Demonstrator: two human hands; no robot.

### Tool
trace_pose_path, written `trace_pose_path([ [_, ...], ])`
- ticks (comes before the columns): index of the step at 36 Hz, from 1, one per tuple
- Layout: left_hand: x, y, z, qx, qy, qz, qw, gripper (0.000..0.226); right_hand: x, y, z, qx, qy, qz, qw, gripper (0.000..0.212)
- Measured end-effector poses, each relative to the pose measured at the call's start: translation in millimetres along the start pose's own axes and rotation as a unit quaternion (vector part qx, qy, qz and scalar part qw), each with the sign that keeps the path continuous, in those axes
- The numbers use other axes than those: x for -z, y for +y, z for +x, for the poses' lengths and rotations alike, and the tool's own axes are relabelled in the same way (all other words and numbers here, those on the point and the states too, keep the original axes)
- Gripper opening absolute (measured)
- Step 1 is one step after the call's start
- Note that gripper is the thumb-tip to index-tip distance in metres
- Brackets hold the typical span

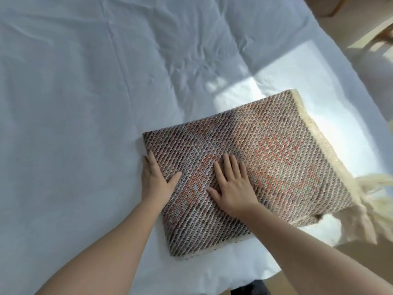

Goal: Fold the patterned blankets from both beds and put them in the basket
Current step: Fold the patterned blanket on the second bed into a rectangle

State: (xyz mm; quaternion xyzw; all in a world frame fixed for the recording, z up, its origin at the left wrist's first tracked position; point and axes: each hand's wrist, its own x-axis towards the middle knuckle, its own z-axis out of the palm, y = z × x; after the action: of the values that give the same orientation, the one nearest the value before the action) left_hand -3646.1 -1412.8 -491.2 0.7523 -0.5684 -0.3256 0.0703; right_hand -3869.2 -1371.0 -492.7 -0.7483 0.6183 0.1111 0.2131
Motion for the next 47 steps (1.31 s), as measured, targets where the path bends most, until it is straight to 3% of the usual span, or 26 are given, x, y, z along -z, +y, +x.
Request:
trace_pose_path([
  [5, 7.3, -6.2, -8.7, 0.021, -0.015, -0.083, 0.996, 0.113, -29.5, -49.1, -37.5, -0.001, 0.0, 0.032, 0.999, 0.077],
  [10, 36.6, 2.0, 16.1, 0.062, -0.042, -0.219, 0.973, 0.099, -35.9, -97.6, -71.8, -0.004, 0.044, 0.072, 0.996, 0.073],
  [14, 58.0, 10.4, 38.1, -0.042, -0.058, -0.195, 0.978, 0.071, -46.5, -140.7, -93.1, 0.022, 0.049, 0.084, 0.995, 0.075],
  [19, 64.3, 27.5, 43.7, -0.152, -0.087, -0.078, 0.982, 0.027, -49.6, -175.2, -81.8, -0.121, 0.028, 0.12, 0.985, 0.086],
  [26, 83.9, 63.4, 40.9, -0.157, -0.06, -0.027, 0.985, 0.036, -25.1, -157.9, -83.4, -0.175, 0.054, 0.144, 0.973, 0.089],
  [32, 88.9, 130.9, 23.4, -0.095, -0.029, -0.091, 0.991, 0.04, 2.1, -162.5, -93.2, -0.207, 0.093, 0.166, 0.96, 0.12],
  [36, 87.1, 172.8, 12.7, -0.089, -0.037, -0.103, 0.99, 0.045, 20.9, -168.6, -83.7, -0.272, 0.116, 0.202, 0.934, 0.128],
  [43, 79.6, 222.6, -0.7, -0.104, -0.059, -0.107, 0.987, 0.043, 63.1, -132.0, -89.1, -0.346, 0.152, 0.272, 0.885, 0.105],
  [47, 75.2, 242.6, -7.1, -0.11, -0.063, -0.094, 0.988, 0.033, 79.3, -92.0, -117.4, -0.362, 0.129, 0.253, 0.888, 0.078],
])
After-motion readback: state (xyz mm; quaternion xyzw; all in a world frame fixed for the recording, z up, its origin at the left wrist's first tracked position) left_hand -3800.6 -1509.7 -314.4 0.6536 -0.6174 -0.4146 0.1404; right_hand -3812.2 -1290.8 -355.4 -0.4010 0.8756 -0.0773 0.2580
